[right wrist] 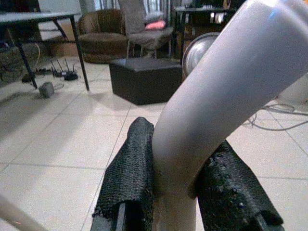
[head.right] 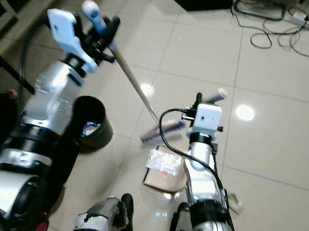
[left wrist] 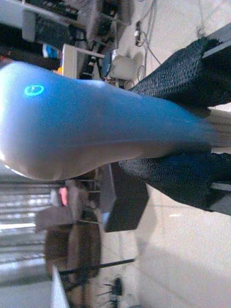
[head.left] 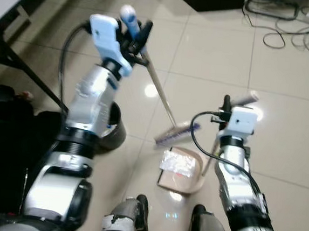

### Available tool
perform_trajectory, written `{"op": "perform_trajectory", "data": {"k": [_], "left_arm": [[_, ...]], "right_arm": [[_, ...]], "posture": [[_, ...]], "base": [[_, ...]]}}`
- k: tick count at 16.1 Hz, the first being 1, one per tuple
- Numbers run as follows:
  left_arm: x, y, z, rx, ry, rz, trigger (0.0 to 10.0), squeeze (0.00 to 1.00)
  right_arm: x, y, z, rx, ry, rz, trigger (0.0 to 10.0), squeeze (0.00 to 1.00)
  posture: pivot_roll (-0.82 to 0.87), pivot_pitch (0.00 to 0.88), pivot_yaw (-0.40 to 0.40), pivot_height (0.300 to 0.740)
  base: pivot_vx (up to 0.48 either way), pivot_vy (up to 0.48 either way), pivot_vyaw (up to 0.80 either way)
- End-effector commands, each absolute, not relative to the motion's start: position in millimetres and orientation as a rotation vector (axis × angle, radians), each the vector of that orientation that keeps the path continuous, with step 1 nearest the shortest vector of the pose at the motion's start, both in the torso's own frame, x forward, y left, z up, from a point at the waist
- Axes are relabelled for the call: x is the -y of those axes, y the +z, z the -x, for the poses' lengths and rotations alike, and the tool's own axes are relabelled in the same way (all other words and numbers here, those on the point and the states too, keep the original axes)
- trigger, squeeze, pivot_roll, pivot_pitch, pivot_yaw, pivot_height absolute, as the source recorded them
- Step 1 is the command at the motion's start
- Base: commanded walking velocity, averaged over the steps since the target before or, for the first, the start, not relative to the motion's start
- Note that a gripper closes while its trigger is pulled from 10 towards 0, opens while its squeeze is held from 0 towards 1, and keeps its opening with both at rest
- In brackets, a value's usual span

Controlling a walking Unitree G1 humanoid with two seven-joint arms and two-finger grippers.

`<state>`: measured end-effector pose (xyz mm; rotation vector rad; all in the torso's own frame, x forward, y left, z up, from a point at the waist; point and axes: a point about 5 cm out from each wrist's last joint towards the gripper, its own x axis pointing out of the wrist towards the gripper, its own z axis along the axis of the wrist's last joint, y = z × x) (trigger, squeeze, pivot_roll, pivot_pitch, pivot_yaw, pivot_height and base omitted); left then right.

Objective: Sweep floor

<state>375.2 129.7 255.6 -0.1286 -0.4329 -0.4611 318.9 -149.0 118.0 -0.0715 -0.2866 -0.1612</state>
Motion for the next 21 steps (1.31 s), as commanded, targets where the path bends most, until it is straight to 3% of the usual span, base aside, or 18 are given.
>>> {"op": "perform_trajectory", "data": {"k": [1,7,13,18,21], "left_arm": [[-137.2,262.7,-371.5,0.466,-0.466,0.093,10.0,0.0],[-164.8,221.7,-355.5,0.352,-0.412,-0.008,10.0,0.0],[-192.8,189.0,-332.3,0.285,-0.241,-0.045,10.0,0.0],[-217.1,175.5,-316.7,0.227,-0.122,-0.086,10.0,0.0],[-221.3,155.0,-302.5,0.103,-0.088,-0.051,10.0,0.0]], "right_arm": [[148.1,124.7,-317.7,0.312,-0.159,0.052,10.0,0.0],[166.1,153.0,-306.5,0.359,-0.175,0.042,10.0,0.0],[191.7,193.2,-286.4,0.35,-0.161,0.019,10.0,0.0],[203.3,225.1,-281.1,0.349,-0.146,-0.083,10.0,0.0],[202.8,245.3,-281.7,0.356,-0.073,-0.208,10.0,0.0]], "posture": [[0.08,0.101,0.151,0.74],[0.0,0.013,0.165,0.74],[-0.03,0.0,0.131,0.74],[-0.02,0.0,0.11,0.74],[-0.02,0.0,0.11,0.74]], "base": [[0.0,0.0,0.0],[0.0,0.0,0.0],[0.0,0.0,0.0],[0.0,0.0,0.0],[0.0,0.0,0.0]]}}
